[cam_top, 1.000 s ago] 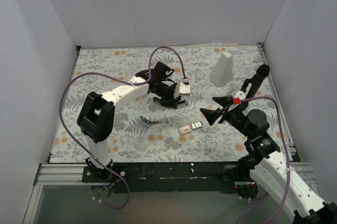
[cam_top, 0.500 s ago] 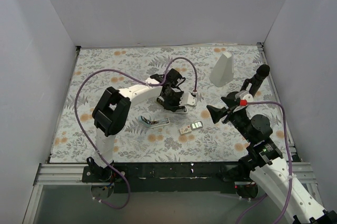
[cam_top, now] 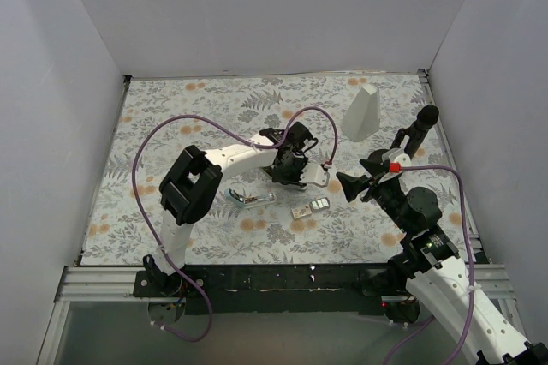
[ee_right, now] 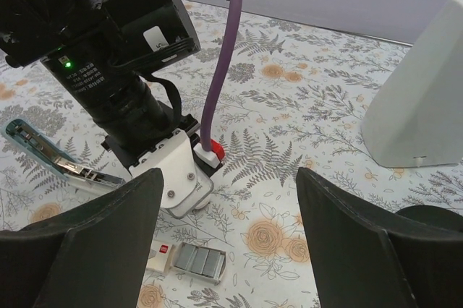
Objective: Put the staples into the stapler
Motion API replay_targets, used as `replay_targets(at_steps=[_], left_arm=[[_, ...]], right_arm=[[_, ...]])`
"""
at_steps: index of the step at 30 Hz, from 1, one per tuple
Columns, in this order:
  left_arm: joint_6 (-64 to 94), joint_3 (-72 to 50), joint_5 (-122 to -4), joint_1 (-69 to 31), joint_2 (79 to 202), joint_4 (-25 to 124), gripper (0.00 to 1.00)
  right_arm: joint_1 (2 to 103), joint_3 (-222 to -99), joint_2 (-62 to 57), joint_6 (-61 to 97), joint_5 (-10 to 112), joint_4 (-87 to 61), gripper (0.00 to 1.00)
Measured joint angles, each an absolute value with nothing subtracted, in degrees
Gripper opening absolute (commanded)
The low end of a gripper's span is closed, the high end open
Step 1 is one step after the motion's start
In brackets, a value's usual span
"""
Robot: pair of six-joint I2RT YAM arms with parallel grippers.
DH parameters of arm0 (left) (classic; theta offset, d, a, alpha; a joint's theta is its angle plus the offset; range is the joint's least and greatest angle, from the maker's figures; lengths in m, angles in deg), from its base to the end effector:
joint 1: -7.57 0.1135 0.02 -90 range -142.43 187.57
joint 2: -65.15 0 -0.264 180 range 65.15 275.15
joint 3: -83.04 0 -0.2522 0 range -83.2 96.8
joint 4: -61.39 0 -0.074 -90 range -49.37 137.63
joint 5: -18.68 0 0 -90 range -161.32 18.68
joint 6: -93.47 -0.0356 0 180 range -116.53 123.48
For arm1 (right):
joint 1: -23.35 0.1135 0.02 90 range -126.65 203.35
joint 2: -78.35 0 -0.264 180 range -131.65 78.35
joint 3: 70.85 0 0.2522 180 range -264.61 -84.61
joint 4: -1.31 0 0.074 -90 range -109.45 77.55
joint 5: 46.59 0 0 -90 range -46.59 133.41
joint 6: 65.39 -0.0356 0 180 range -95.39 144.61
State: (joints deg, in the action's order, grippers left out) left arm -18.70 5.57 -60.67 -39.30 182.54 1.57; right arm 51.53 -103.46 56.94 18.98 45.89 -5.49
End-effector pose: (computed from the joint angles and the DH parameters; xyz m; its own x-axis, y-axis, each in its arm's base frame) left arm 0.2782 -0.3066 0.1781 -0.3274 0.8919 -0.3119 0.9439 0.3236 -0.0654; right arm 0.1146 0.0632 0.2673 0.0173 0.1205 -0.9926 -0.5140 0.8526 0.0945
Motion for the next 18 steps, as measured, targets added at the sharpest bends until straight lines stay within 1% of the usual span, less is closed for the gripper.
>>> replay_targets(at_steps=[5,12,13,16,17,18], left_arm=[[-18.6,6.3,-62.2,-40.0,183.1,0.9,0.18],[-18.3,7.1,-62.8,-40.2,183.8,0.3,0.29],[-18.3,7.2,-62.8,-40.3,183.8,0.3,0.35],[-18.3,7.3,-62.9,-40.3,183.9,0.3,0.42],[-18.2,7.3,-62.9,-40.3,183.9,0.2,0.46],[-18.2,7.3,-63.0,-40.3,184.0,0.1,0.47]], right_arm=[[51.5,-103.5,57.2,19.0,45.5,-5.5,0.82],[51.5,-103.5,57.4,18.9,45.2,-5.5,0.82],[51.5,-103.5,57.4,18.9,45.2,-5.5,0.82],[51.5,-103.5,57.4,18.9,45.2,-5.5,0.82],[51.5,-103.5,57.4,18.9,45.2,-5.5,0.82],[51.5,-103.5,57.4,18.9,45.2,-5.5,0.82]])
